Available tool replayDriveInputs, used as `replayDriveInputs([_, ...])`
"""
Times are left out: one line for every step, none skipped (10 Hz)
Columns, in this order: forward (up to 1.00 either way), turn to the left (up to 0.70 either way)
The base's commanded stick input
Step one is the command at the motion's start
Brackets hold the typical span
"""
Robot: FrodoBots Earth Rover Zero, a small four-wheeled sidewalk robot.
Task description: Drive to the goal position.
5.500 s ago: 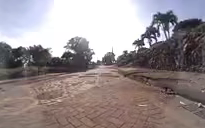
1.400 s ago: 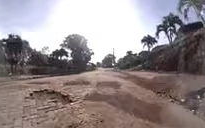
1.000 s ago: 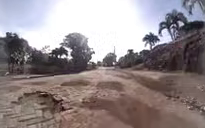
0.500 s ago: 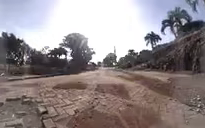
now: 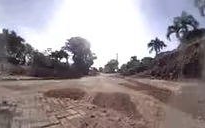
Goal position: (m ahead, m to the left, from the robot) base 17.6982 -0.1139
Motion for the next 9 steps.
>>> replayDriveInputs([1.0,0.0])
replayDriveInputs([1.0,0.0])
replayDriveInputs([1.0,0.0])
replayDriveInputs([1.0,0.0])
replayDriveInputs([1.0,0.0])
replayDriveInputs([1.0,0.0])
replayDriveInputs([1.0,0.0])
replayDriveInputs([1.0,0.0])
replayDriveInputs([1.0,0.0])
